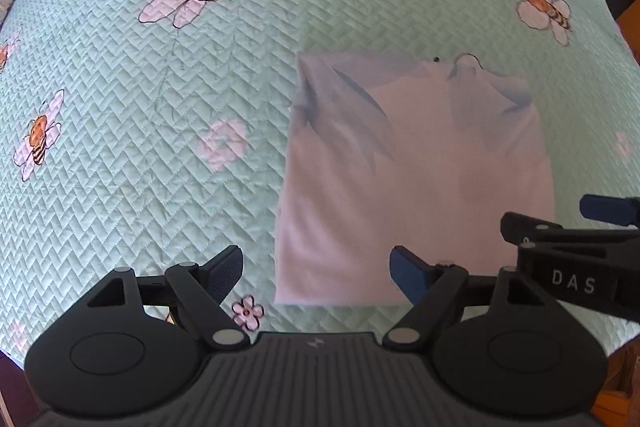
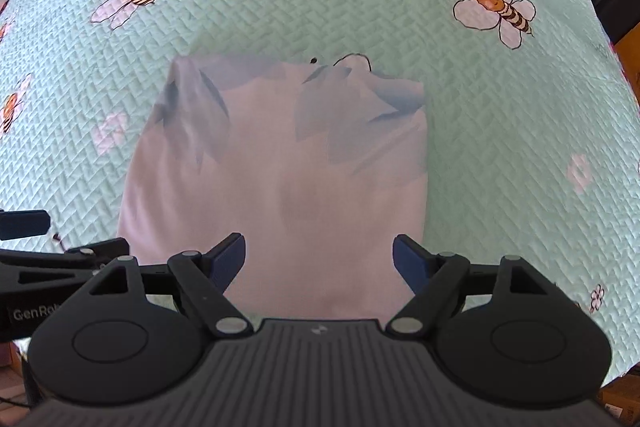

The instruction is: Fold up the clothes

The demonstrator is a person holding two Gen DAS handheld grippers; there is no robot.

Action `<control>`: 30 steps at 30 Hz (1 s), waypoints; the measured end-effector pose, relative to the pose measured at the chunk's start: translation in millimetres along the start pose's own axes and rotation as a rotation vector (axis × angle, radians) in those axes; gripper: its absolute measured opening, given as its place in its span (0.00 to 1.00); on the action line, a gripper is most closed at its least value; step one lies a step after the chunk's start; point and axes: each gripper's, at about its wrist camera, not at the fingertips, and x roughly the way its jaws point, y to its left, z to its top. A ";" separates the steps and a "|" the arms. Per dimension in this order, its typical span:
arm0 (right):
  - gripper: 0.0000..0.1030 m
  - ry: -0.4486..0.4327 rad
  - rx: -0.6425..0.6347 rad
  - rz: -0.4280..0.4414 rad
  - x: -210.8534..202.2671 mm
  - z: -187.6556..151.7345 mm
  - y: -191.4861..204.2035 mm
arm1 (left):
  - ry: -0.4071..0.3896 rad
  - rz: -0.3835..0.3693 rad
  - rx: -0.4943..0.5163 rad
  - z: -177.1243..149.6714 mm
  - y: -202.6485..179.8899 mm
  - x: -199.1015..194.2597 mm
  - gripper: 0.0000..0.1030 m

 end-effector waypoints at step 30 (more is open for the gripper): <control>0.79 -0.076 0.013 0.041 -25.0 45.1 -12.1 | -0.094 -0.068 -0.075 59.8 19.0 -57.0 0.81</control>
